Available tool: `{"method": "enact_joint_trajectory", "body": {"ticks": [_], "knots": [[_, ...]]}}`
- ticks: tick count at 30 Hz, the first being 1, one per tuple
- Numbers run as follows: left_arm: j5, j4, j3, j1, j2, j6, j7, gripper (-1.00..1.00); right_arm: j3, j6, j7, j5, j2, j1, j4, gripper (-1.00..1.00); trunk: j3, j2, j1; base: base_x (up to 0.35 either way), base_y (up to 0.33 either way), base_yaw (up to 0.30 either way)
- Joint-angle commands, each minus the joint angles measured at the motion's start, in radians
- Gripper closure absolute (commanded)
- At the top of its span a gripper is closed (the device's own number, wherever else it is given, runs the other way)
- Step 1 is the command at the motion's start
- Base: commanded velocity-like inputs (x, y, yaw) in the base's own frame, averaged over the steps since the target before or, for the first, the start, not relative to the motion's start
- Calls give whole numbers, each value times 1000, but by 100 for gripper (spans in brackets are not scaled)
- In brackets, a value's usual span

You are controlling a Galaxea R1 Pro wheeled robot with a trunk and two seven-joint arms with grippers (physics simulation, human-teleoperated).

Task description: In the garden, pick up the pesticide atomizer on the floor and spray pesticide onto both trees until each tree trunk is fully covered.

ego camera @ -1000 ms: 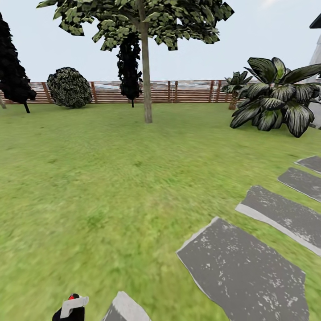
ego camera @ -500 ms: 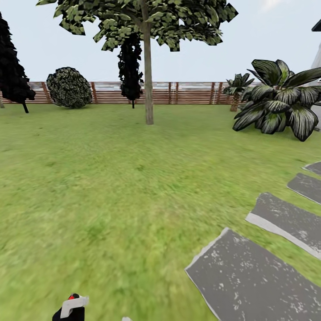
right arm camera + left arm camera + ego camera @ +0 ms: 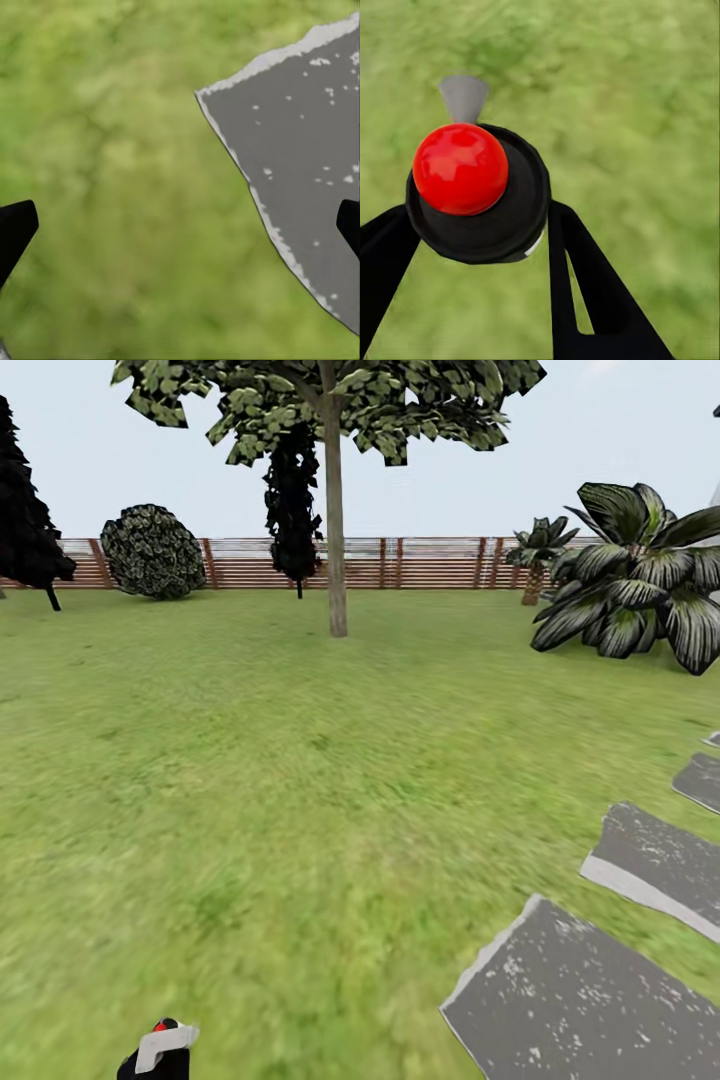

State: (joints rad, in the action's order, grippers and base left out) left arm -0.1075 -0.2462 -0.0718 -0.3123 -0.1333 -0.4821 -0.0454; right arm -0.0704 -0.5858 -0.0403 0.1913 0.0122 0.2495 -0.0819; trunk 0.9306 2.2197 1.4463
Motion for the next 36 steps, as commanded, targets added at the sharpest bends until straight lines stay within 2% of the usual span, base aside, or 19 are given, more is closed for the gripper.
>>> {"method": "enact_joint_trajectory", "body": {"ticks": [1, 17, 36], "knots": [[-9, 1, 0, -1, 0, -2, -4, 100, -8, -3, -4, 6, 0, 1, 1, -100, 1, 0, 0, 317, 135, 0], [-9, 1, 0, -1, 0, -3, -5, 100, -8, -3, -4, 6, 0, 1, 1, -100, 1, 0, 0, 325, 117, 0], [-9, -1, 0, -1, 0, -3, -5, 100, -8, -3, -4, 6, 0, 1, 1, -100, 1, 0, 0, 338, 7, 0]]}}
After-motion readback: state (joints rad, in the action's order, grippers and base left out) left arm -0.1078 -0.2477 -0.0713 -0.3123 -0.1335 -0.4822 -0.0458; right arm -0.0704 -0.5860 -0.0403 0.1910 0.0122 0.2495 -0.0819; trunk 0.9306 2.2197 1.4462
